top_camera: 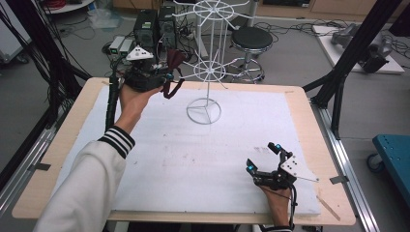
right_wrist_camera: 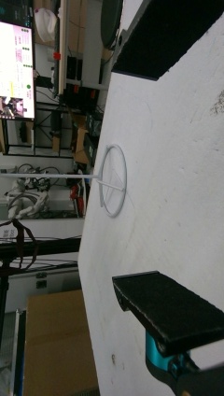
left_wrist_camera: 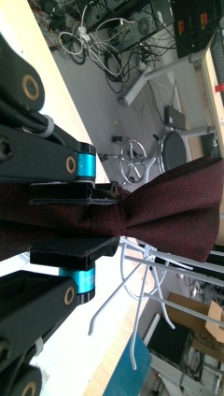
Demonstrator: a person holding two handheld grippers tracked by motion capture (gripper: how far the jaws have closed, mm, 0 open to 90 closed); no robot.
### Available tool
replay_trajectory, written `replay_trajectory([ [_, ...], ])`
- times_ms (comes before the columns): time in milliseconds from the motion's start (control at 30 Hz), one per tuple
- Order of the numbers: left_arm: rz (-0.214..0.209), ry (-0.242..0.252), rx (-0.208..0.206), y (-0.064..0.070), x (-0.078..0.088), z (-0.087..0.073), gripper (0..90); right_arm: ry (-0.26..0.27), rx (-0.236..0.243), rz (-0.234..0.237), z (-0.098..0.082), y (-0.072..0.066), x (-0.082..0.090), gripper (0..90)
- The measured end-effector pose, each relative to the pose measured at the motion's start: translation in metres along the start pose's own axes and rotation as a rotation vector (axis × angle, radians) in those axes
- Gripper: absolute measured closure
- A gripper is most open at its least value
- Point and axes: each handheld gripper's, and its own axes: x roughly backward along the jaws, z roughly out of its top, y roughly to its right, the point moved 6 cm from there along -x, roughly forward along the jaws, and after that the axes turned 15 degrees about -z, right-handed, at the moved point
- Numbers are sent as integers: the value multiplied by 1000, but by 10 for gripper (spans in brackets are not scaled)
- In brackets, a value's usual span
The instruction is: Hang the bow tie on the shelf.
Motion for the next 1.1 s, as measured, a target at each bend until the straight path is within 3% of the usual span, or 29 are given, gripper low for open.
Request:
replay_trajectory([
  [333,-40,11,23,10,-13,0,739,0,-2,0,0,0,0,6],
  [667,-48,2,0,22,-23,9,739,3,-5,-1,0,1,0,6],
  [1100,-49,-49,-9,31,-40,2,738,6,-4,2,0,1,0,6],
])
